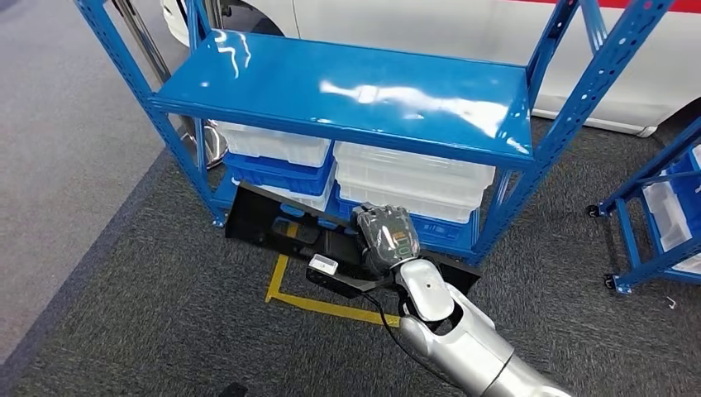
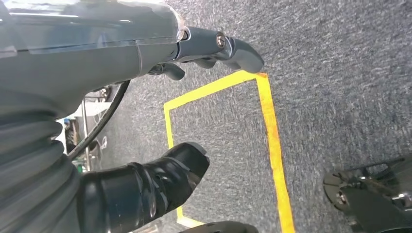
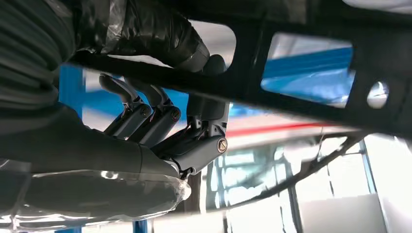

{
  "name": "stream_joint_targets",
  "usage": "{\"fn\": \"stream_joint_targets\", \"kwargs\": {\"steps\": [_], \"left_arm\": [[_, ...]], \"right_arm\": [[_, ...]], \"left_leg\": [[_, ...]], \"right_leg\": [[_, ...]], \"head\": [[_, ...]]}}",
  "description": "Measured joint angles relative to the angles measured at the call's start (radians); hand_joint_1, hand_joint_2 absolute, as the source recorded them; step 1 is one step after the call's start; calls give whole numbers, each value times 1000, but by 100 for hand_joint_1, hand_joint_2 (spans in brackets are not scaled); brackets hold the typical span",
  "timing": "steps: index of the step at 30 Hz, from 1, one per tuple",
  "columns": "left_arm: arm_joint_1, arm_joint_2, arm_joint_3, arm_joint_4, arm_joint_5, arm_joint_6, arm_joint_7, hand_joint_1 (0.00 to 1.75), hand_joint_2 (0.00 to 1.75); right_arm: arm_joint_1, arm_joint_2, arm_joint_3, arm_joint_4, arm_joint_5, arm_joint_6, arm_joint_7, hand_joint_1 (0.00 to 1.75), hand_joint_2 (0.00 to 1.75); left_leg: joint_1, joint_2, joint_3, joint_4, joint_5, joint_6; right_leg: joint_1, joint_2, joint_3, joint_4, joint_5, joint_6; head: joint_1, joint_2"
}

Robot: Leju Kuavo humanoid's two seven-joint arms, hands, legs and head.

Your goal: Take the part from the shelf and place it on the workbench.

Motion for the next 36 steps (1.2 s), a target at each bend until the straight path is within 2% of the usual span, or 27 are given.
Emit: {"fn": "stream_joint_targets", "kwargs": {"steps": [2, 3, 6, 7, 8, 9, 10, 11, 13, 14, 16, 17, 18, 19, 21, 22, 23, 24, 25, 26, 27, 29, 30, 32, 33, 34, 36], "left_arm": [[3, 0, 1, 0, 3, 2, 0, 0, 175], [5, 0, 2, 0, 5, 3, 0, 0, 175], [11, 0, 4, 0, 9, 7, 0, 0, 175], [11, 0, 4, 0, 10, 7, 0, 0, 175], [12, 1, 4, 0, 10, 8, 0, 0, 175], [13, 2, 4, 0, 9, 8, 0, 0, 175], [13, 3, 5, 0, 7, 9, 0, 0, 175], [13, 4, 5, 0, 6, 9, 0, 0, 175], [10, 8, 5, 0, 4, 9, 0, 0, 175], [9, 10, 5, 0, 4, 10, 0, 0, 175], [9, 10, 5, 0, 4, 10, -1, 0, 175], [9, 10, 5, 0, 4, 9, -1, 0, 175], [10, 9, 6, 0, 4, 8, -2, 0, 175], [11, 8, 6, 0, 4, 7, -2, 0, 175], [14, 7, 8, 0, 4, 8, -2, 0, 175], [15, 6, 9, 0, 4, 9, -1, 0, 175], [16, 5, 10, 0, 4, 9, -1, 0, 175], [16, 4, 11, 0, 4, 10, -1, 0, 175], [17, 3, 11, 0, 4, 10, 0, 0, 175], [17, 1, 12, 0, 3, 9, 0, 0, 175], [17, 0, 12, 0, 2, 8, 0, 0, 175], [17, -2, 12, 0, 1, 6, 0, 0, 175], [16, -3, 13, 0, 1, 4, 0, 0, 175], [17, -2, 14, 0, -1, 0, 1, 0, 175], [17, -2, 14, 0, -2, -1, 2, 0, 175], [18, -2, 15, 0, -4, -3, 3, 0, 175], [18, -2, 15, 0, -6, -5, 5, 0, 175]], "right_arm": [[26, 15, -28, -8, -142, -9, -53, 175, 175], [43, 25, -46, -12, -229, -11, -86, 175, 175], [107, 51, -99, -25, -472, 1, -194, 175, 175], [131, 57, -116, -28, -548, 8, -232, 175, 175], [154, 61, -131, -32, -620, 16, -267, 175, 175], [178, 64, -147, -39, -695, 26, -302, 175, 175], [203, 67, -164, -47, -767, 37, -334, 175, 175], [226, 70, -182, -59, -831, 48, -359, 175, 175], [266, 77, -217, -84, -921, 66, -394, 175, 175], [280, 80, -233, -96, -953, 75, -405, 175, 175], [304, 83, -259, -116, -1006, 96, -422, 175, 175], [316, 83, -269, -125, -1032, 108, -430, 175, 175], [328, 84, -278, -133, -1056, 121, -436, 175, 175], [340, 83, -286, -140, -1078, 133, -440, 175, 175], [360, 83, -297, -148, -1109, 151, -446, 175, 175], [368, 83, -302, -151, -1120, 157, -448, 175, 175], [376, 83, -306, -152, -1135, 166, -451, 175, 175], [382, 83, -311, -154, -1155, 176, -454, 175, 175], [388, 83, -315, -156, -1178, 189, -457, 175, 175], [393, 83, -319, -160, -1203, 202, -460, 175, 175], [397, 83, -322, -166, -1226, 214, -462, 175, 175], [403, 84, -324, -182, -1263, 237, -468, 175, 175], [406, 84, -325, -190, -1277, 247, -472, 175, 175], [413, 84, -328, -204, -1299, 262, -476, 175, 175], [415, 84, -329, -209, -1306, 268, -476, 175, 175], [417, 84, -329, -215, -1314, 275, -477, 175, 175], [421, 84, -329, -228, -1333, 290, -477, 175, 175]], "left_leg": [[4, -2, -8, -1, 6, -12], [6, -3, -15, 14, -19, -18], [10, -4, -49, 158, -170, -31], [11, -4, -53, 215, -202, -33], [11, -4, -48, 255, -210, -33], [10, -4, -30, 268, -195, -32], [10, -4, 5, 249, -168, -29], [9, -6, 55, 198, -146, -22], [3, -9, 167, 48, -156, -7], [-2, -11, 203, -9, -170, -1], [-7, -12, 219, -56, -175, 8], [-5, -9, 214, -61, -161, 15], [-3, -6, 207, -68, -147, 22], [0, -4, 197, -73, -131, 30], [0, -1, 168, -74, -104, 39], [-1, 0, 150, -70, -92, 40], [-2, 0, 130, -65, -81, 40], [-3, 0, 110, -59, -71, 39], [-4, 0, 90, -52, -63, 38], [-4, 0, 73, -43, -56, 36], [-5, 0, 57, -35, -50, 33], [-5, 1, 38, -22, -38, 24], [-4, 1, 33, -21, -30, 19], [-3, 1, 28, -24, -18, 8], [-2, -1, 22, -18, -28, 2], [-1, -3, 13, 3, -56, -5], [4, -4, -15, 103, -149, -17]], "right_leg": [[-1, -5, -15, -4, 19, -18], [-2, -7, -25, -7, 31, -27], [-2, -11, -66, -11, 70, -41], [-1, -12, -82, -10, 81, -41], [1, -13, -97, -9, 93, -41], [2, -14, -113, -8, 104, -40], [3, -14, -127, -7, 115, -38], [3, -14, -139, -7, 126, -37], [4, -14, -154, -8, 147, -29], [3, -14, -156, -12, 159, -24], [0, -14, -154, -28, 185, -11], [0, -13, -155, -33, 189, -4], [0, -11, -159, -28, 174, 1], [1, -9, -167, -5, 138, 5], [1, -6, -191, 99, 28, 9], [1, -5, -201, 164, -11, 10], [1, -5, -203, 217, -24, 10], [1, -5, -194, 245, -13, 10], [2, -5, -168, 240, 13, 7], [3, -5, -126, 199, 38, 4], [5, -5, -76, 134, 43, -1], [11, -4, 9, 6, 17, -8], [15, -4, 28, -29, 3, -11], [14, -6, 27, -49, 12, -18], [11, -8, 22, -53, 21, -24], [7, -10, 14, -57, 32, -31], [4, -12, -8, -58, 52, -40]], "head": [[0, 0], [0, 0], [0, 0], [0, 0], [0, 0], [0, 0], [0, 0], [0, 0], [0, 0], [0, 0], [0, 0], [0, 0], [0, 0], [1, 0], [1, 0], [1, 0], [2, 0], [2, 0], [2, 0], [2, 0], [1, 0], [1, 0], [1, 0], [2, 0], [2, 0], [2, 0], [2, 0]]}}
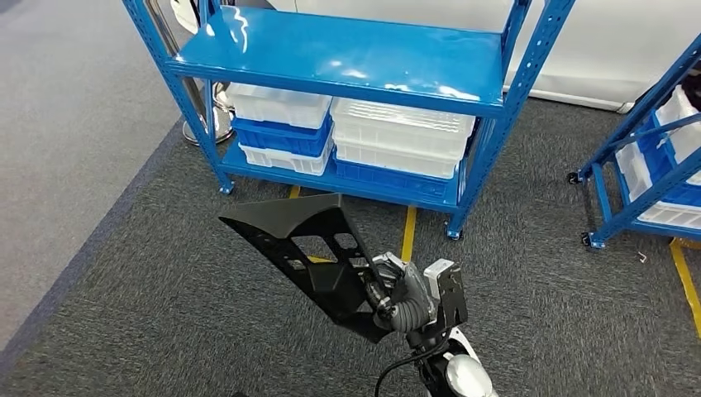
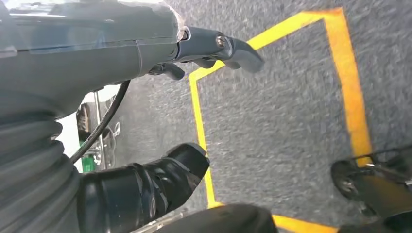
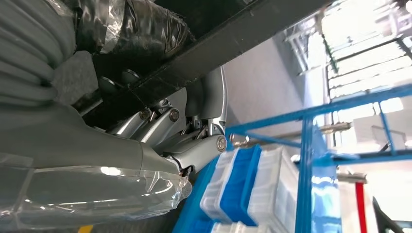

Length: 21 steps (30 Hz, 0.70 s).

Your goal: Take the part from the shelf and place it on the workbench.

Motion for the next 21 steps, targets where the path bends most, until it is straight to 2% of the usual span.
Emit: {"fn": "stream_joint_targets", "kwargs": {"steps": [1, 2, 3, 4, 5, 6, 7, 8, 9, 11, 12, 13, 14, 16, 17, 18, 19, 20, 21], "left_arm": [[0, 0, 0, 0, -1, -1, 1, 0, 175], [-1, 0, 0, 0, -3, -2, 2, 0, 175], [-1, 0, 0, 0, -5, -3, 3, 0, 175], [-2, 0, 0, 0, -7, -4, 5, 0, 175], [-3, 0, 0, 0, -9, -5, 5, 0, 175], [-5, 0, 0, 0, -10, -7, 6, 0, 175], [-7, 0, 0, 0, -11, -9, 7, 0, 175], [-10, 0, 0, 0, -11, -12, 8, 0, 175], [-12, 0, 0, 0, -12, -15, 9, 0, 175], [-13, 0, 0, 0, -13, -18, 10, 0, 175], [-14, 0, 0, 0, -14, -18, 11, 0, 175], [-15, 0, 0, 0, -15, -18, 12, 0, 175], [-16, 0, 0, 0, -16, -18, 12, 0, 175], [-18, 0, 0, 0, -20, -18, 13, 0, 175], [-18, 0, 0, 0, -22, -19, 13, 0, 175], [-18, 0, 0, 0, -23, -20, 13, 0, 175], [-18, 0, 0, 0, -25, -21, 13, 0, 175], [-18, 0, 0, 0, -26, -21, 13, 0, 175], [-18, 0, 0, 0, -26, -21, 13, 0, 175]], "right_arm": [[2, 0, 0, -6, -12, 9, 0, 175, 175], [4, 0, 0, -11, -24, 18, -1, 175, 175], [7, 0, 0, -16, -36, 27, -2, 175, 175], [10, 0, 0, -22, -48, 36, -3, 175, 175], [12, -1, 0, -28, -58, 43, -4, 175, 175], [14, -1, 0, -36, -67, 50, -6, 175, 175], [15, -1, 0, -44, -76, 57, -9, 175, 175], [16, -1, 0, -52, -84, 63, -12, 175, 175], [17, -1, 0, -60, -91, 69, -15, 175, 175], [20, -2, 0, -72, -101, 77, -19, 175, 175], [21, -3, 0, -76, -104, 79, -21, 175, 175], [23, -3, 0, -81, -107, 82, -22, 175, 175], [25, -4, 0, -86, -108, 84, -24, 175, 175], [29, -6, -1, -96, -111, 87, -31, 175, 175], [32, -7, -2, -100, -111, 87, -34, 175, 175], [35, -8, -2, -104, -111, 88, -37, 175, 175], [38, -9, -2, -106, -111, 88, -38, 175, 175], [40, -10, -2, -109, -111, 89, -39, 175, 175], [41, -11, -3, -112, -111, 89, -39, 175, 175]], "left_leg": [[3, 0, -14, 66, -40, -5], [6, 0, -21, 120, -61, -10], [9, 0, -14, 144, -59, -14], [11, 0, 9, 134, -39, -16], [14, 0, 50, 87, -11, -19], [16, -1, 97, 19, 5, -21], [15, -5, 141, -49, 12, -21], [13, -9, 171, -101, 8, -18], [11, -12, 184, -129, 0, -14], [9, -14, 181, -141, 4, 3], [9, -12, 175, -144, 11, 13], [10, -9, 168, -146, 19, 26], [11, -7, 160, -150, 27, 38], [6, -4, 140, -149, 42, 53], [2, -4, 130, -148, 50, 56], [-2, -3, 120, -148, 58, 58], [-7, -2, 111, -147, 65, 59], [-11, -3, 103, -146, 71, 59], [-15, -3, 97, -146, 77, 59]], "right_leg": [[0, -1, -13, 2, 9, -1], [0, -2, -25, 4, 17, 0], [-1, -2, -38, 7, 25, 2], [-3, -2, -51, 12, 31, 5], [-6, -2, -63, 17, 37, 9], [-7, -1, -74, 23, 41, 14], [-8, -1, -83, 29, 46, 21], [-7, -1, -90, 32, 53, 28], [-6, -1, -96, 33, 61, 34], [-4, 0, -101, 29, 75, 46], [-5, 1, -106, 33, 70, 51], [-6, 2, -115, 52, 48, 54], [-6, 4, -130, 87, 11, 56], [-5, 6, -168, 212, -77, 57], [-4, 6, -182, 272, -100, 56], [-2, 7, -185, 312, -100, 53], [0, 7, -171, 316, -80, 48], [3, 7, -138, 280, -52, 40], [8, 8, -92, 219, -29, 30]], "head": [[0, 0], [0, 0], [0, 0], [0, 0], [0, 0], [0, 0], [0, 0], [0, 0], [0, 0], [1, 0], [1, 0], [1, 0], [1, 0], [1, 0], [1, 0], [1, 0], [1, 0], [1, 0], [1, 0]]}}
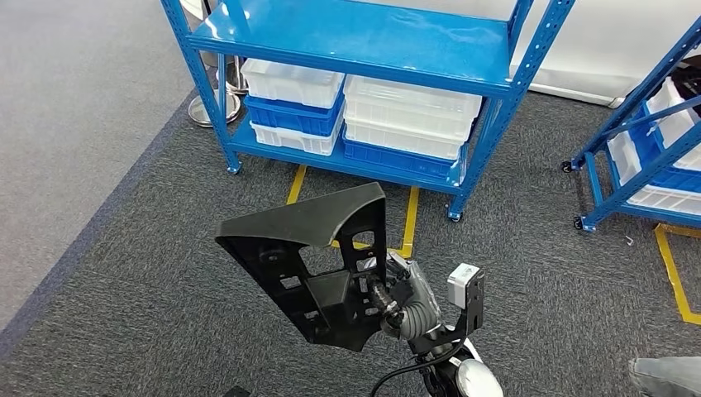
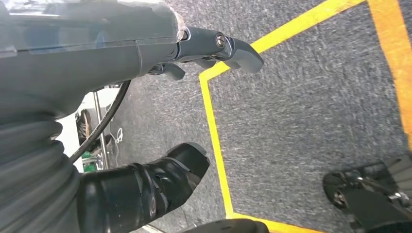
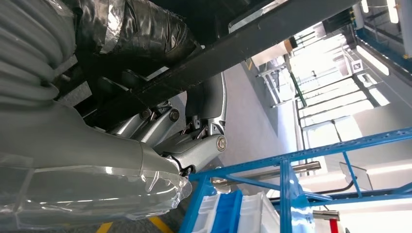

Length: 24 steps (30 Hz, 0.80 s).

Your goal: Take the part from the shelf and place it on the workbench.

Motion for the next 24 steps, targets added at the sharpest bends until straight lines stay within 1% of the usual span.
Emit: {"fn": "stream_joint_targets", "kwargs": {"steps": [1, 2, 3, 4, 5, 6, 7, 8, 9, 10, 11, 12, 13, 14, 15, 16, 17, 18, 19, 20, 21, 22, 23, 24], "left_arm": [[0, -1, 0, 0, -1, 0, 0, 0, 175], [0, -2, 0, 0, -1, 0, 0, 0, 175], [-1, -2, 0, 0, -1, 0, 0, 0, 175], [-1, -3, -1, 0, -1, 0, 0, 0, 175], [-1, -3, -1, 0, -1, 0, 0, 0, 175], [-1, -2, -1, 0, -1, 0, 0, 0, 175], [-1, -2, -1, 0, -1, 0, 0, 0, 175], [-1, -1, -1, 0, -1, 0, 1, 0, 175], [0, -1, -1, 0, -1, 0, 1, 0, 175], [0, -1, -1, 0, -1, 0, 1, 0, 175], [0, 0, -1, 0, -1, 0, 1, 0, 175], [1, 0, -1, 0, -1, 0, 1, 0, 175], [1, 0, -1, 0, -1, 0, 1, 0, 175], [1, 0, -1, 0, -2, 0, 1, 0, 175], [0, 1, -1, 0, -2, 0, 1, 0, 175], [-1, 1, -1, 0, -2, 0, 1, 0, 175], [-2, 1, -1, 0, -2, 0, 1, 0, 175], [-2, 1, -1, 0, -3, 0, 1, 0, 175], [-3, 1, -2, 0, -3, 0, 1, 0, 175], [-2, 2, -2, 0, -3, 0, 1, 0, 175], [-2, 2, -2, 0, -4, 0, 1, 0, 175], [-2, 2, -2, 0, -4, 0, 1, 0, 175], [-2, 2, -2, 0, -5, 0, 1, 0, 175], [-2, 2, -2, 0, -5, 0, 1, 0, 175]], "right_arm": [[0, 0, 0, -4, 0, 0, 0, 175, 175], [0, -1, 0, -9, 0, 1, 0, 175, 175], [0, -1, 0, -13, 0, 1, -1, 175, 175], [0, -1, 0, -16, 0, 1, -2, 175, 175], [0, -1, -1, -18, 0, 2, -2, 175, 175], [1, -1, -1, -19, 0, 2, -2, 175, 175], [1, -1, -1, -20, 0, 2, -2, 175, 175], [1, -1, -1, -20, 0, 2, -2, 175, 175], [1, -1, -1, -20, 0, 2, -2, 175, 175], [2, -1, -1, -21, 0, 2, -2, 175, 175], [3, -2, -1, -21, 0, 2, -2, 175, 175], [4, -2, -1, -21, 0, 3, -2, 175, 175], [5, -2, -1, -21, 0, 3, -2, 175, 175], [5, -2, -1, -21, 1, 3, -3, 175, 175], [6, -2, -1, -21, 6, 2, -5, 175, 175], [6, -2, -1, -21, 12, 1, -9, 175, 175], [6, -2, -1, -22, 20, 0, -13, 175, 175], [6, -2, -1, -22, 28, -1, -16, 175, 175], [6, -2, -1, -23, 35, -2, -18, 175, 175], [6, -2, -1, -23, 41, -3, -20, 175, 175], [6, -3, -1, -24, 48, -3, -21, 175, 175], [6, -4, -1, -25, 52, -4, -22, 175, 175], [6, -6, -1, -26, 56, -4, -24, 175, 175], [6, -7, -1, -27, 59, -5, -26, 175, 175]], "left_leg": [[-4, 0, -5, 1, 5, -1], [-5, 0, -9, 2, 10, -5], [-5, 1, -11, 3, 15, -9], [-4, 2, -14, 4, 20, -14], [-5, 3, -15, 3, 25, -20], [-5, 2, -18, 6, 23, -25], [-5, 1, -26, 23, 7, -31], [-4, 0, -39, 55, -20, -37], [1, -1, -60, 109, -60, -44], [6, -2, -83, 175, -101, -51], [12, -2, -102, 235, -128, -59], [17, -1, -110, 274, -139, -65], [21, -1, -99, 275, -131, -71], [25, 0, -69, 237, -107, -74], [28, 0, -23, 166, -81, -76], [27, 3, 22, 94, -66, -75], [25, 5, 55, 39, -56, -70], [22, 7, 72, 7, -55, -64], [19, 7, 73, 1, -57, -56], [18, 4, 68, 0, -52, -47], [21, 0, 67, -5, -48, -39], [23, -3, 66, -10, -41, -30], [25, -6, 64, -15, -34, -21], [27, -9, 61, -19, -28, -13]], "right_leg": [[5, 0, 53, -78, 7, -12], [10, -1, 96, -146, 5, -20], [14, -2, 123, -192, -3, -26], [17, -3, 136, -218, -11, -28], [15, -3, 136, -227, -8, -29], [12, -4, 134, -233, -1, -31], [7, -5, 131, -238, 7, -36], [2, -7, 126, -242, 15, -40], [0, -9, 121, -244, 21, -43], [-1, -10, 113, -243, 26, -45], [-2, -10, 105, -241, 30, -44], [-3, -11, 97, -237, 34, -42], [-4, -11, 89, -232, 37, -40], [-5, -10, 82, -226, 38, -38], [-7, -10, 76, -219, 38, -36], [-7, -11, 70, -213, 38, -32], [-6, -13, 66, -208, 39, -27], [-6, -14, 63, -205, 41, -21], [-5, -16, 60, -204, 44, -15], [-5, -18, 60, -205, 48, -9], [-6, -19, 60, -203, 47, -3], [-7, -18, 55, -193, 37, 2], [-7, -14, 45, -167, 15, 6], [-8, -9, 24, -118, -19, 8]], "head": [[0, 0], [0, 0], [0, 0], [0, 0], [0, 0], [0, 0], [0, 0], [0, 0], [-1, 0], [-1, 0], [-1, 0], [-1, 0], [-1, 0], [-1, 0], [-1, 0], [-1, 0], [-1, 0], [-1, 0], [-1, 0], [0, 0], [0, 0], [0, 0], [0, 0], [0, 0]]}}
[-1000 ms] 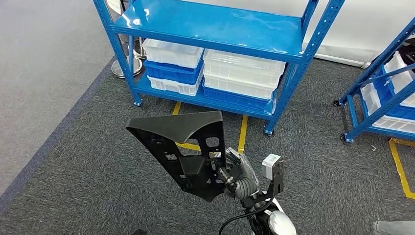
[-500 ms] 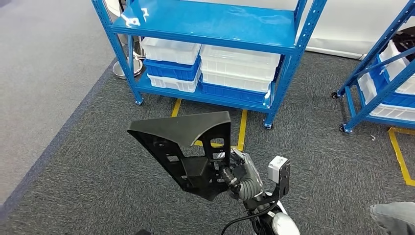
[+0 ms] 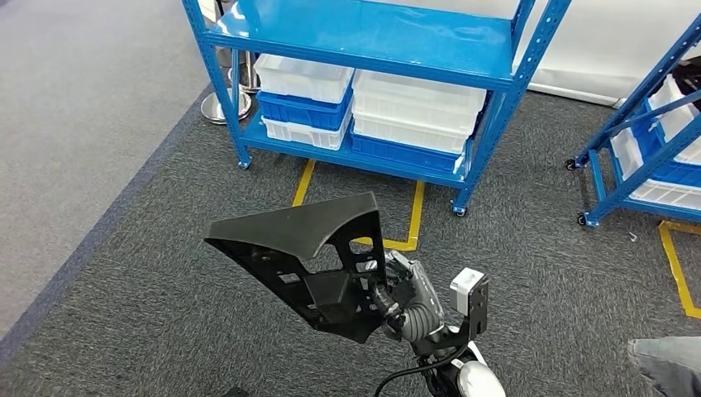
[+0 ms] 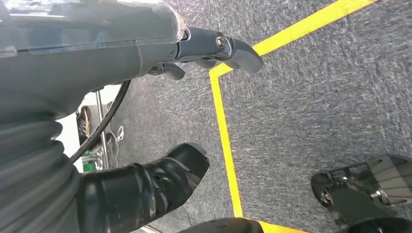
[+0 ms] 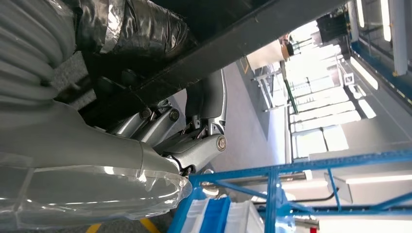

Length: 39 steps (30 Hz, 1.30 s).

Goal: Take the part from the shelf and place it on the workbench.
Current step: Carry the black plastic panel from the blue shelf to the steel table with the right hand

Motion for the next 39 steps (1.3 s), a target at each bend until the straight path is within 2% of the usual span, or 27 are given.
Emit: {"fn": "stream_joint_targets", "kwargs": {"steps": [2, 3, 4, 5, 6, 8, 10, 12, 14, 17, 18, 19, 20, 21, 23, 24, 25, 27, 28, 30, 32, 33, 34, 35, 36, 37, 39], "left_arm": [[1, 0, 0, 0, 0, 0, 0, 0, 175], [2, 0, 0, 0, 0, 0, 0, 0, 175], [3, 0, 0, 0, -1, 0, 0, 0, 175], [4, 0, 0, 0, -1, 0, 0, 0, 175], [4, 0, 0, 0, -1, -1, 0, 0, 175], [3, 0, 0, 0, -2, -2, 0, 0, 175], [3, 0, 0, 0, -2, -4, 0, 0, 175], [6, 0, 0, 0, -2, -6, 0, 0, 175], [10, 0, 0, 0, 0, -6, 0, 0, 175], [16, -2, 0, 0, 3, -2, -9, 0, 175], [19, -3, 1, 0, 5, 0, -13, 0, 175], [24, -5, 1, 0, 8, 2, -17, 0, 175], [28, -6, 2, 0, 11, 4, -20, 0, 175], [32, -7, 3, 0, 14, 6, -23, 0, 175], [36, -9, 6, 0, 21, 13, -28, 0, 175], [37, -11, 7, 0, 25, 18, -30, 0, 175], [39, -12, 9, 0, 29, 23, -32, 0, 175], [49, -16, 14, 0, 37, 35, -34, 0, 175], [55, -18, 17, 0, 39, 39, -34, 0, 175], [63, -23, 22, 0, 42, 45, -35, 0, 175], [65, -28, 28, 0, 42, 46, -35, 0, 175], [66, -30, 30, 0, 43, 47, -34, 0, 175], [69, -31, 32, 0, 45, 49, -34, 0, 175], [71, -32, 33, 1, 48, 52, -33, 0, 175], [73, -33, 35, 1, 52, 55, -30, 0, 175], [75, -33, 37, 1, 56, 57, -27, 0, 175], [74, -34, 43, 1, 61, 57, -17, 0, 175]], "right_arm": [[1, -4, 0, -1, 4, -1, -2, 175, 175], [1, -6, 0, -2, 6, -2, -2, 175, 175], [2, -8, 0, -2, 8, -3, -3, 175, 175], [2, -10, 0, -2, 10, -3, -3, 175, 175], [2, -11, 0, -2, 12, -3, -4, 175, 175], [3, -13, 0, -4, 15, -3, -6, 175, 175], [5, -15, 0, -7, 16, -3, -8, 175, 175], [6, -16, 0, -9, 17, -3, -9, 175, 175], [5, -17, 0, -11, 17, -2, -10, 175, 175], [13, -18, 0, -14, 17, 4, -20, 175, 175], [16, -19, 0, -14, 17, 8, -24, 175, 175], [19, -20, 0, -14, 16, 13, -27, 175, 175], [20, -21, 0, -13, 15, 20, -29, 175, 175], [19, -21, 0, -13, 14, 28, -30, 175, 175], [15, -21, 0, -13, 12, 45, -32, 175, 175], [13, -21, 0, -13, 12, 54, -32, 175, 175], [10, -20, 0, -12, 11, 63, -32, 175, 175], [3, -17, 0, -8, 10, 81, -32, 175, 175], [-1, -14, 0, -5, 10, 87, -33, 175, 175], [-9, -11, 0, -1, 9, 95, -34, 175, 175], [-11, -11, 0, 5, 8, 99, -36, 175, 175], [-11, -11, 0, 9, 7, 102, -36, 175, 175], [-11, -11, 0, 13, 6, 107, -36, 175, 175], [-12, -11, 0, 17, 4, 113, -36, 175, 175], [-14, -11, 0, 20, 2, 121, -35, 175, 175], [-18, -11, 0, 23, -1, 129, -33, 175, 175], [-29, -9, 0, 32, -5, 142, -29, 175, 175]], "left_leg": [[-2, -9, -13, 3, 8, 6], [-3, -14, -20, 6, 11, 6], [-3, -22, -26, 10, 12, 5], [-3, -31, -32, 16, 14, 3], [-2, -40, -37, 22, 14, 1], [-3, -57, -50, 36, 15, -7], [-4, -73, -64, 44, 19, -20], [-2, -85, -72, 43, 25, -33], [-2, -62, -89, 73, 4, -42], [-1, -10, -162, 243, -92, -53], [0, -4, -183, 296, -112, -55], [0, -2, -187, 317, -114, -55], [-1, 1, -171, 298, -98, -53], [-1, 7, -138, 246, -69, -50], [-9, 43, -61, 107, -22, -37], [-15, 57, -39, 63, -12, -30], [-20, 66, -29, 39, -10, -25], [-21, 50, -30, 30, -5, -14], [-19, 41, -28, 24, 1, -9], [-12, 23, -25, 10, 14, 4], [-12, 3, -31, 9, 20, 10], [-12, -10, -35, 11, 22, 12], [-12, -22, -38, 13, 22, 12], [-12, -35, -40, 17, 23, 11], [-12, -48, -42, 21, 22, 10], [-11, -61, -44, 27, 21, 7], [-11, -83, -56, 40, 19, -3]], "right_leg": [[-2, 7, -55, 132, -70, 3], [-2, 8, -73, 179, -87, 4], [-4, 9, -74, 192, -83, 5], [-5, 11, -54, 161, -60, 5], [-8, 18, -18, 100, -28, 4], [-11, 52, 47, -23, 12, 3], [-10, 71, 62, -64, 14, 0], [-9, 53, 58, -66, 21, -8], [-12, 33, 57, -71, 29, -20], [-9, -4, 51, -74, 33, -30], [-7, -16, 49, -73, 33, -31], [-5, -28, 48, -73, 34, -31], [-4, -39, 48, -72, 34, -31], [-3, -49, 49, -72, 34, -31], [1, -68, 51, -71, 33, -29], [3, -76, 51, -71, 33, -26], [4, -85, 52, -71, 33, -22], [5, -100, 54, -74, 34, -11], [4, -94, 54, -71, 30, -6], [1, -50, 35, -21, -10, 3], [-2, -3, -19, 103, -77, 6], [-3, 5, -47, 162, -99, 7], [-3, 9, -62, 194, -103, 8], [-4, 10, -59, 188, -86, 8], [-5, 13, -38, 142, -53, 7], [-7, 28, -6, 74, -17, 6], [-10, 73, 41, -35, 24, 2]], "head": [[0, 0], [0, 0], [0, 0], [0, 0], [0, 0], [0, 0], [0, 0], [0, 0], [-2, 0], [-4, 0], [-4, 0], [-4, 0], [-4, 0], [-4, 0], [-4, 0], [-4, 0], [-4, 0], [-4, 0], [-4, 0], [-3, 0], [-3, 0], [-3, 0], [-3, 0], [-3, 0], [-3, 0], [-3, 0], [-3, 0]]}}
